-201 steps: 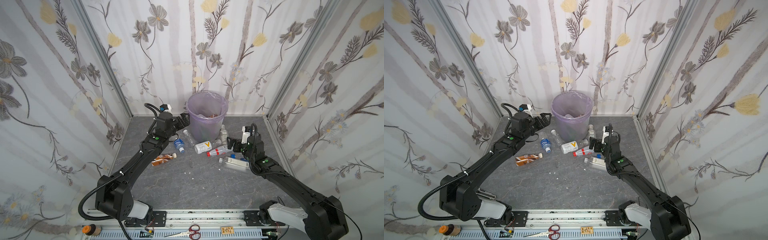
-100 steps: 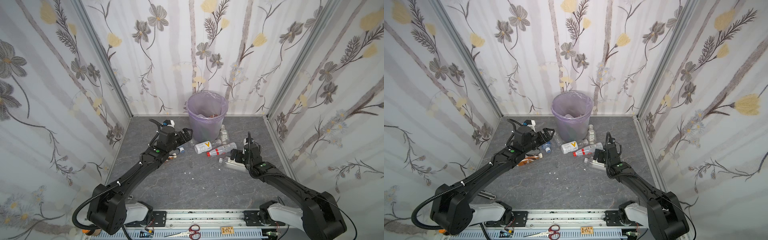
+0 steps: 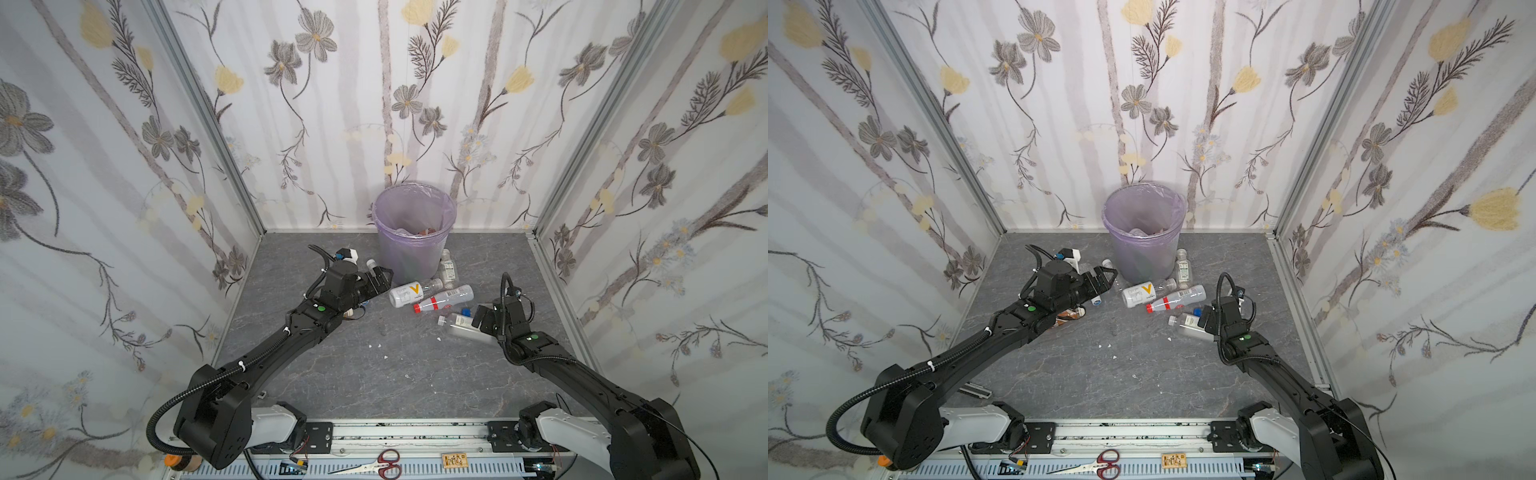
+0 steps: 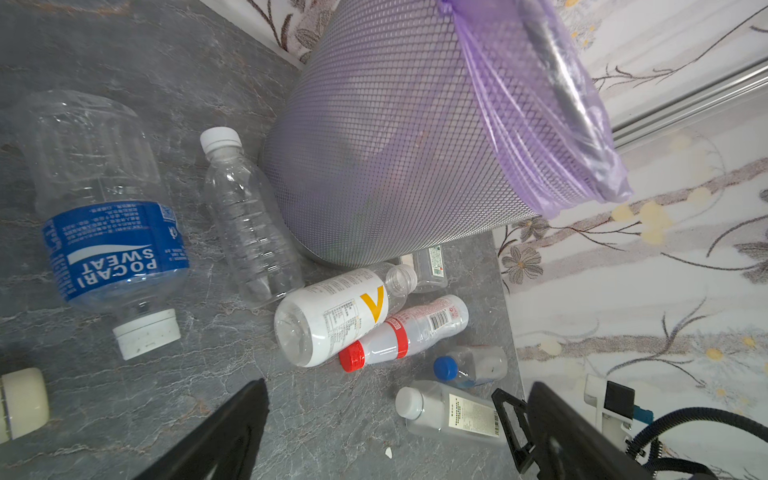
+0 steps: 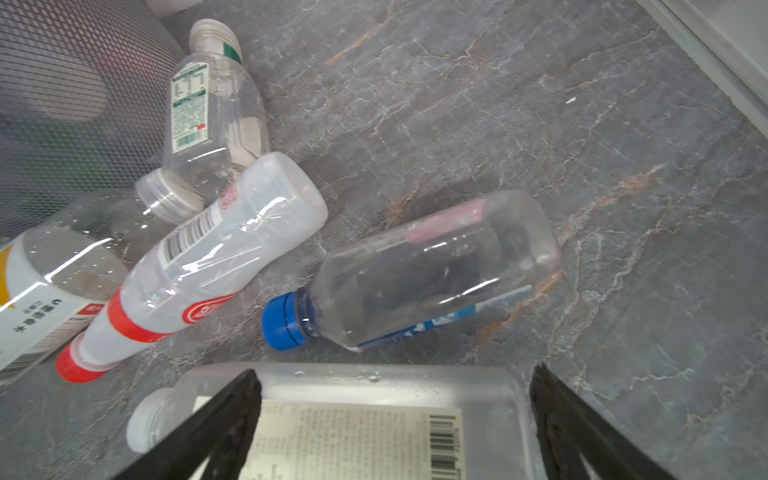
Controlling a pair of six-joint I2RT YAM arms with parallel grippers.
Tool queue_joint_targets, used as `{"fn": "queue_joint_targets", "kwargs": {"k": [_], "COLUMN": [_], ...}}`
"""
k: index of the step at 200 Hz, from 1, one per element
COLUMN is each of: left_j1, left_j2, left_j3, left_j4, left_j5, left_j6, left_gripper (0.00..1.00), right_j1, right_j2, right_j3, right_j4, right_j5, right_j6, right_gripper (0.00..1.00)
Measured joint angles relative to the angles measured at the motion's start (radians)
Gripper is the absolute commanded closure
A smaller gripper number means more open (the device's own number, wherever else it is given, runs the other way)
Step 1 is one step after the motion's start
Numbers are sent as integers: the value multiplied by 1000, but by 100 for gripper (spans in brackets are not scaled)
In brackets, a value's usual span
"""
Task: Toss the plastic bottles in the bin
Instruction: 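Lower the right gripper over the clear square beige-label bottle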
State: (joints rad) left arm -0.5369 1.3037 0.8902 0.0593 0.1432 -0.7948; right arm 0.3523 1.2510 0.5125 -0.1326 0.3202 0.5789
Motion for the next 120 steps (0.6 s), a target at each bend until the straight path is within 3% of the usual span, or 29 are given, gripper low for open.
{"fn": "queue_joint_targets", "kwargs": {"k": [47, 120], "left_j1": [-6, -7], "left_j2": [6, 23], "left_j3": [0, 0], "left_j4": [14, 18], "left_j5": [7, 7], "left_j6": [-1, -1], "left_gripper": [0, 0], "right_j1": [-2, 13], "right_j2": [0, -26], "right_j3": [-27, -94], "right_j4": [-31, 31], "right_j5": [-17, -170], "right_j6": [20, 53], "right_gripper": [0, 0]}}
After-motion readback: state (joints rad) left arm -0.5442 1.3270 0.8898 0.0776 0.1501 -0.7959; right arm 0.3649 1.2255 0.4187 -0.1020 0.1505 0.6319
